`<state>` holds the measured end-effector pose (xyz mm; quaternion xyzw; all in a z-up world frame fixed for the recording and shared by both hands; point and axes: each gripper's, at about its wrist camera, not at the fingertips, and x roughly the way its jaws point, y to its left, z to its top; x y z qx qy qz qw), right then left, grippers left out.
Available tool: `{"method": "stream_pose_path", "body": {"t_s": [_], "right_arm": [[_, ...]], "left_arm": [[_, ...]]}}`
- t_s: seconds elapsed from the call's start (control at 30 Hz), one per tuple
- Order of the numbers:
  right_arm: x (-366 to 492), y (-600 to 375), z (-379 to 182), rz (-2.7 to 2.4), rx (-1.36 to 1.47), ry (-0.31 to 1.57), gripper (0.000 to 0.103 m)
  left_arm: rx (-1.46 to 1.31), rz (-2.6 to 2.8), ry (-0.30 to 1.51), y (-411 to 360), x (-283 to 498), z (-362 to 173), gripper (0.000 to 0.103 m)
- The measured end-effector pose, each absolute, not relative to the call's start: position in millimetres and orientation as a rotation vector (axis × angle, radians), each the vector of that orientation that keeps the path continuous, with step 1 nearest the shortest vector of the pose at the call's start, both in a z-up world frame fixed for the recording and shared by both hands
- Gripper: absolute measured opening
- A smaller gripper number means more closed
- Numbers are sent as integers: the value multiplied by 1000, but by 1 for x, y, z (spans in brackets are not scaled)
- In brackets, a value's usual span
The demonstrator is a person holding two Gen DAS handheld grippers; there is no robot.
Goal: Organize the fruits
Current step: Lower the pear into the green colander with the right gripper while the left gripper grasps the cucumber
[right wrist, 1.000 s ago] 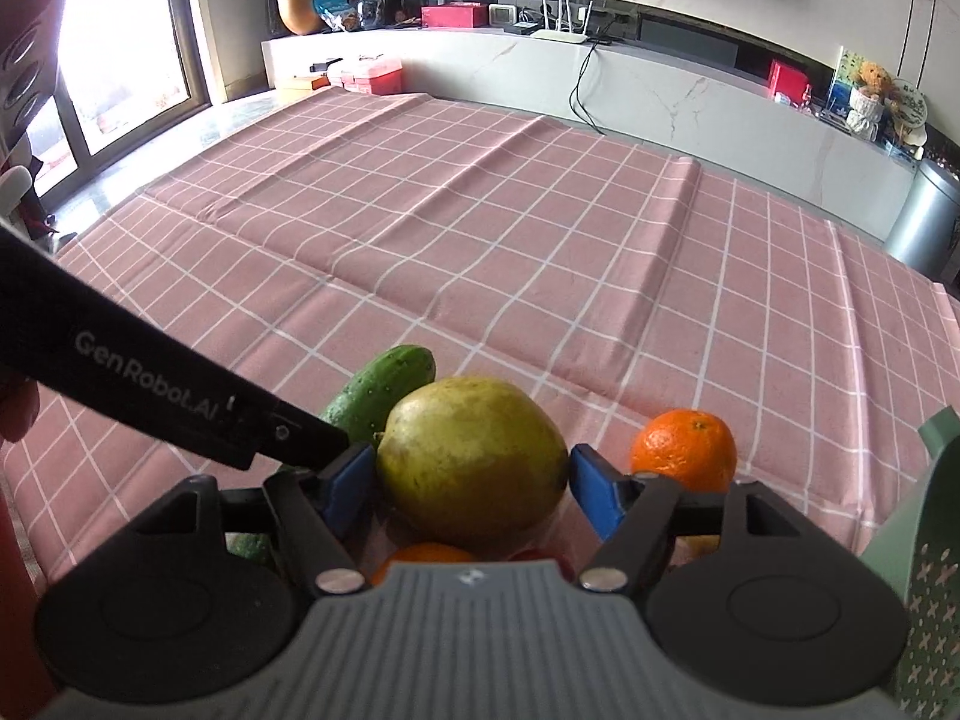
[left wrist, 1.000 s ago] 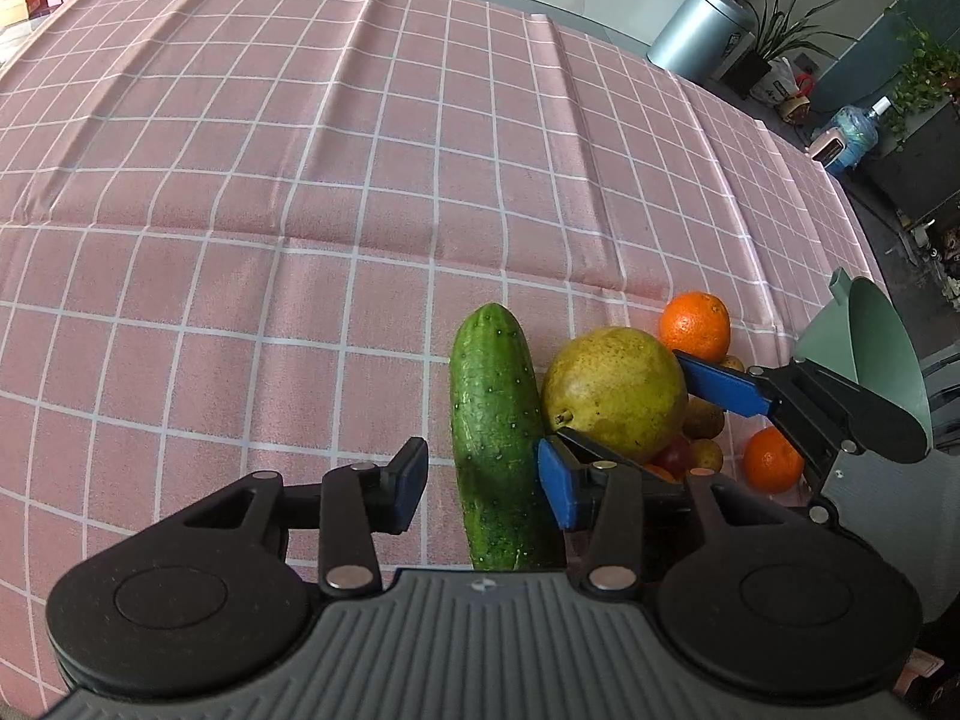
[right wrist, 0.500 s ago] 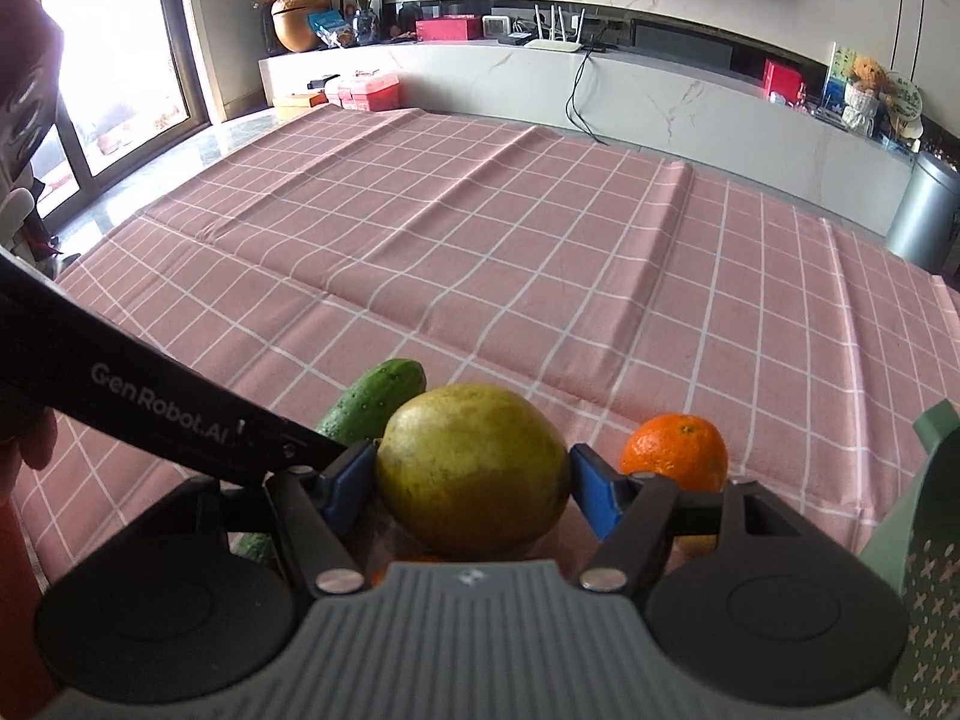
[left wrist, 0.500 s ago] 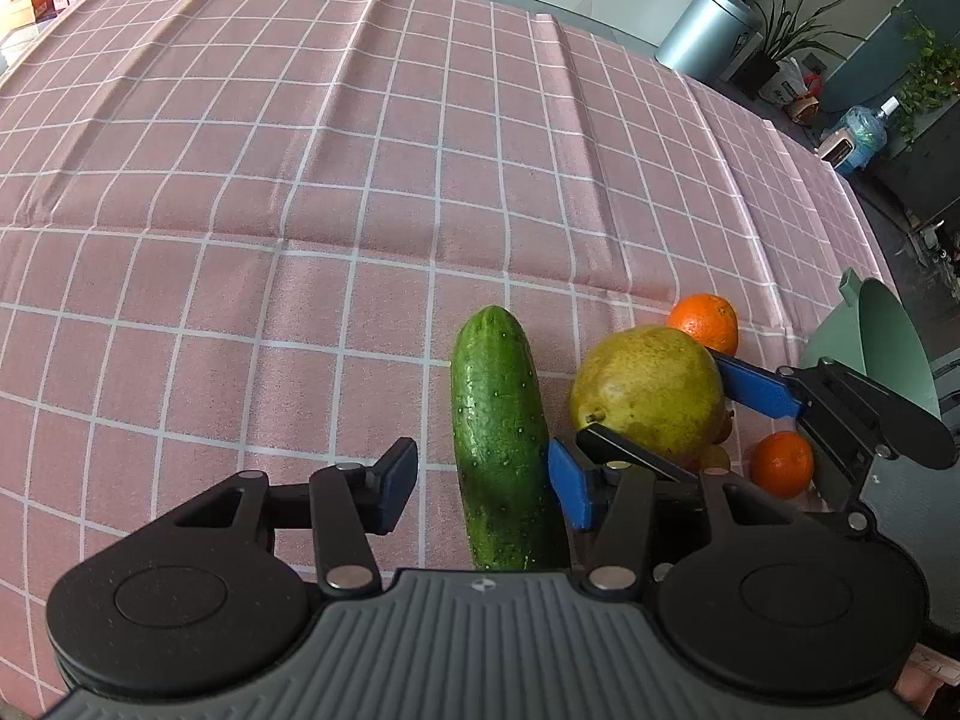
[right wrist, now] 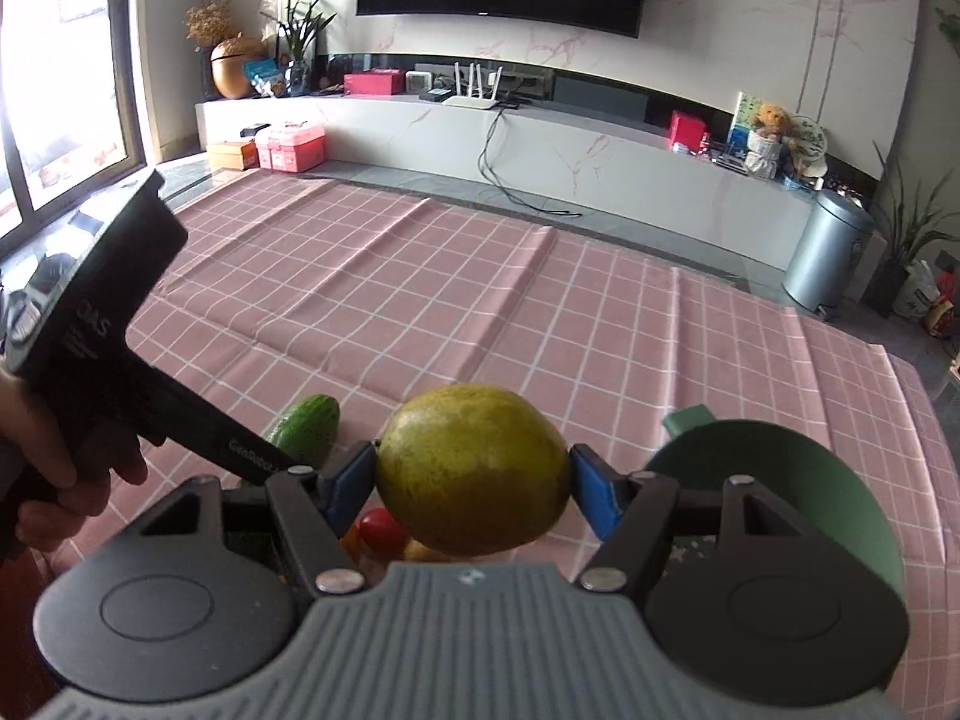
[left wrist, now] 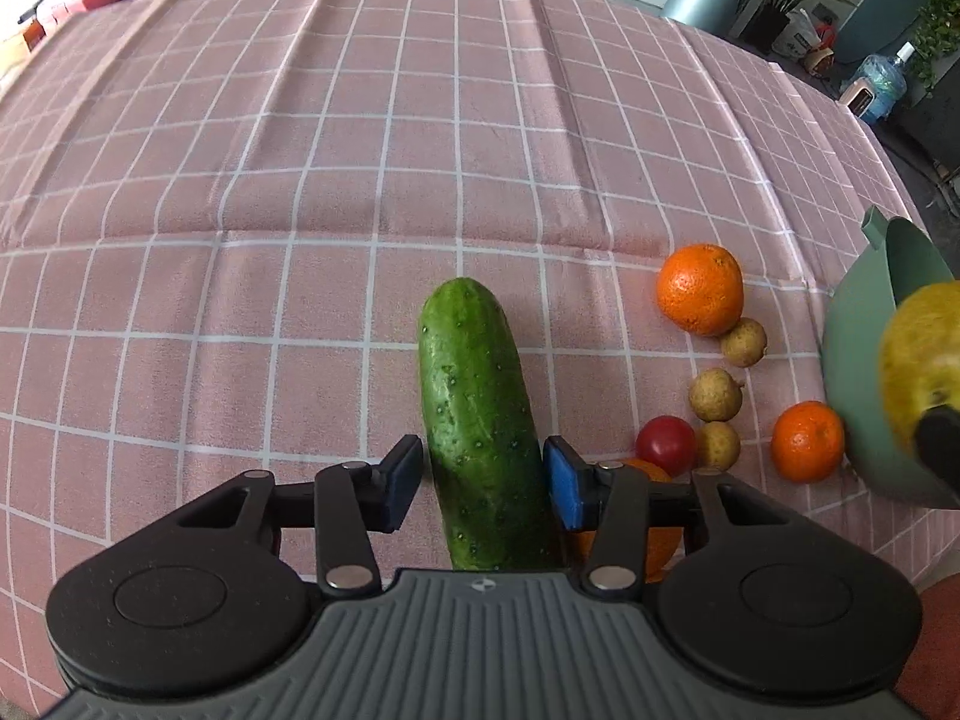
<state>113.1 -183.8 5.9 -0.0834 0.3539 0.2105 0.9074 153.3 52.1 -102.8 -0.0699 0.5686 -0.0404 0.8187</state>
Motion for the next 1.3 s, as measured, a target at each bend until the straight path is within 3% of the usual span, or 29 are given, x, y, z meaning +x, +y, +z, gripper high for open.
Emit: {"method": "stream_pose_path", "body": {"t_s": [0.27,0.57,0.87,1.3], "right_arm": [[114,-253,10,235,-118,766,67],[125,-299,-18,144,-59,867,67],[126,-313,-26,169,-42,902,67],[135,-332,-34,242,-109,946,67]], "left_arm": [[-139,-38,1144,47,143,-94,44],[-94,-41,982,30,131,-32,42],[-93,-232,896,-43,134,22,42],[-66,-398,954,-147,173,-1,42]]}}
